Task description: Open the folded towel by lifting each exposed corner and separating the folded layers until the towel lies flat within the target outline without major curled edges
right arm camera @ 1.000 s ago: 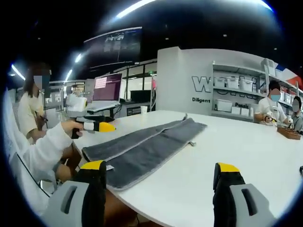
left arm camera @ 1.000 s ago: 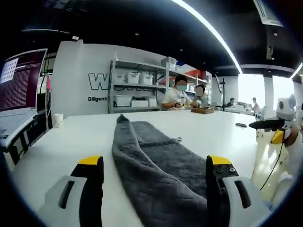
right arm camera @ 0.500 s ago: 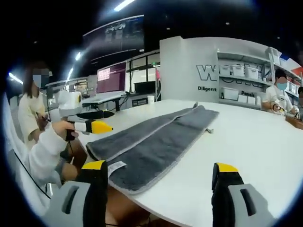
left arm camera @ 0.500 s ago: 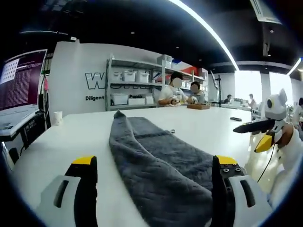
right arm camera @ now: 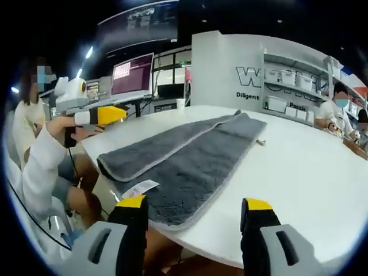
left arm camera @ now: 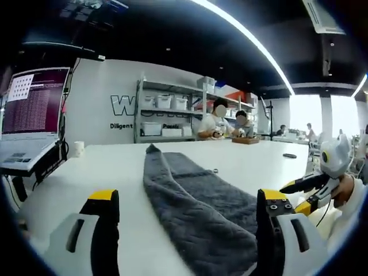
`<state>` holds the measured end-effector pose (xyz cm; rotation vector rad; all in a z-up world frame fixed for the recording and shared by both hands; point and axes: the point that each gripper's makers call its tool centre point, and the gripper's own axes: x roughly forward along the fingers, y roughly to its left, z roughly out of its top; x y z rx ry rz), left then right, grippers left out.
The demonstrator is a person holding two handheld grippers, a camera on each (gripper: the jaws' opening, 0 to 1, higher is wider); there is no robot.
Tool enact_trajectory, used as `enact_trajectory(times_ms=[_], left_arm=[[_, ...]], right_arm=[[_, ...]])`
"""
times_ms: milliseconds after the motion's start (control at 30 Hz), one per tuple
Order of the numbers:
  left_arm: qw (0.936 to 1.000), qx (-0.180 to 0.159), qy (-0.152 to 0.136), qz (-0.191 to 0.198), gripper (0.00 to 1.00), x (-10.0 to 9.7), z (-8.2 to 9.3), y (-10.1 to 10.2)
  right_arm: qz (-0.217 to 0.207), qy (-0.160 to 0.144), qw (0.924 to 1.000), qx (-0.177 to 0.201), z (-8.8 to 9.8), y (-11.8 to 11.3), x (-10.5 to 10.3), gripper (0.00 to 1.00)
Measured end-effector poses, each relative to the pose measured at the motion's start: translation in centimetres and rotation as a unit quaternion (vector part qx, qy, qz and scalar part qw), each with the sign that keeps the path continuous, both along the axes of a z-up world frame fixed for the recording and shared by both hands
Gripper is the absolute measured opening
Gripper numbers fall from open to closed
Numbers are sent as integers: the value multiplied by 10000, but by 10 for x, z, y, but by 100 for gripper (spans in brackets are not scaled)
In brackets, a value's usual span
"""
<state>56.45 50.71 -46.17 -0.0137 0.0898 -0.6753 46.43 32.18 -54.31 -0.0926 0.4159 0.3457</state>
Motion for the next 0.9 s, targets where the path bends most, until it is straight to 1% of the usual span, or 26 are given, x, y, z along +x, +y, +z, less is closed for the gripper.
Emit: enact_trajectory(times_ms=[33,133,267,400,467,533,733,767,900], left_arm=[[10000,3,12,16,98,0,0,1],[10000,-40,-16,36,98,0,1,2],[10000,-21,-43,38,97,0,1,1],[10000,-68,-4,18,96,1,0,1],[10000,-64,14,27,95,1,-1,1],[10000,-44,9,35,95,1,-2,2],[10000,-37,-14,66,95,0,-1,3],[10000,-35,-12,69,95,0,-1,3],[10000,-31,-29,70,94,-1,-1,3]], right_arm=[[-1,58,10000,-47,-2,-1,-2,59],[-7,85,10000,-11,-3,0,-5,53],[38,163,9999,30,-6,2,-8,43],[96,406,9989,220,-16,4,-11,34],[117,454,9985,275,-18,4,-12,31],[110,456,9984,300,-17,2,-14,27],[122,512,9979,383,-17,-2,-15,11],[121,514,9978,396,-17,-1,-15,11],[117,468,9986,218,-18,-1,-14,7]])
